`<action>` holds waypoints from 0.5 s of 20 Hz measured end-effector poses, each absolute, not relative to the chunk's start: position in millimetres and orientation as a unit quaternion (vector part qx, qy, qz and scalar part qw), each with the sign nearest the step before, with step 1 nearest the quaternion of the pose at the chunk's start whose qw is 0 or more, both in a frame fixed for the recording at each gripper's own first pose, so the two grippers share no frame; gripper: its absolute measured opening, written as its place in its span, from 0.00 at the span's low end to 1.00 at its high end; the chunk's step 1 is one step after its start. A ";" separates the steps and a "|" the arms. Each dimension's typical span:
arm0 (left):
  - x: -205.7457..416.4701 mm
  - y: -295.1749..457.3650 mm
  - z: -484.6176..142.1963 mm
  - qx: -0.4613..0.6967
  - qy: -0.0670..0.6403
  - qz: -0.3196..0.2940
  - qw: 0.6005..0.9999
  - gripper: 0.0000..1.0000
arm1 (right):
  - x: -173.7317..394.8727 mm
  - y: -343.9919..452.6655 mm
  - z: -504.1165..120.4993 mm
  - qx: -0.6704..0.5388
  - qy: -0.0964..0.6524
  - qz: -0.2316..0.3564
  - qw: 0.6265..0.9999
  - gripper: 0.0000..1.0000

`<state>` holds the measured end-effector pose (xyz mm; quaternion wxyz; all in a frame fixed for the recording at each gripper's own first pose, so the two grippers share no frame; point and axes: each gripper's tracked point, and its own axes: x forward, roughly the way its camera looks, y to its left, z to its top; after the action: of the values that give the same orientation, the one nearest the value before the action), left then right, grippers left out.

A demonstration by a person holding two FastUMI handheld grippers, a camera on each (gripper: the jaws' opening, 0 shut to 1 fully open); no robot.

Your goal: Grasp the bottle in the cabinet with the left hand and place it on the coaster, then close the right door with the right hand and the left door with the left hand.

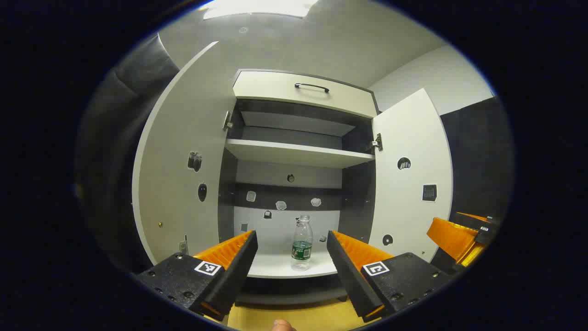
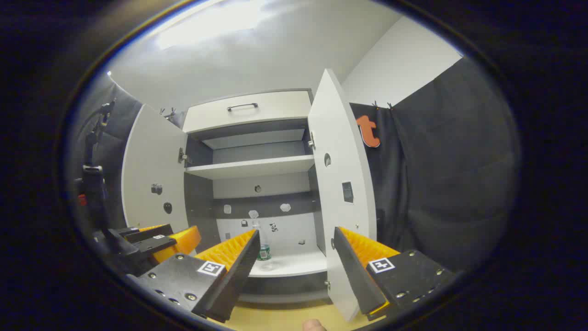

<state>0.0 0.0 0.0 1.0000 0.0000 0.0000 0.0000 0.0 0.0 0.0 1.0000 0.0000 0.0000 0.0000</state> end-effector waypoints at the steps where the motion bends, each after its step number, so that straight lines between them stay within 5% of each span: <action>1: 1.8 -1.3 1.5 -0.001 -0.001 0.005 1.000 0.96 | 5.0 -2.7 1.6 0.001 0.000 0.003 1.000 0.98; 10: 13.8 -11.8 14.9 0.016 -0.013 0.037 0.999 0.96 | 39.2 -3.5 -2.5 -0.031 0.000 0.044 0.999 0.98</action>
<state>13.8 -11.8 14.9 0.9991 0.0161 -0.0130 0.0371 39.2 -3.5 -2.5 0.9985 -0.0308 -0.0002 0.0445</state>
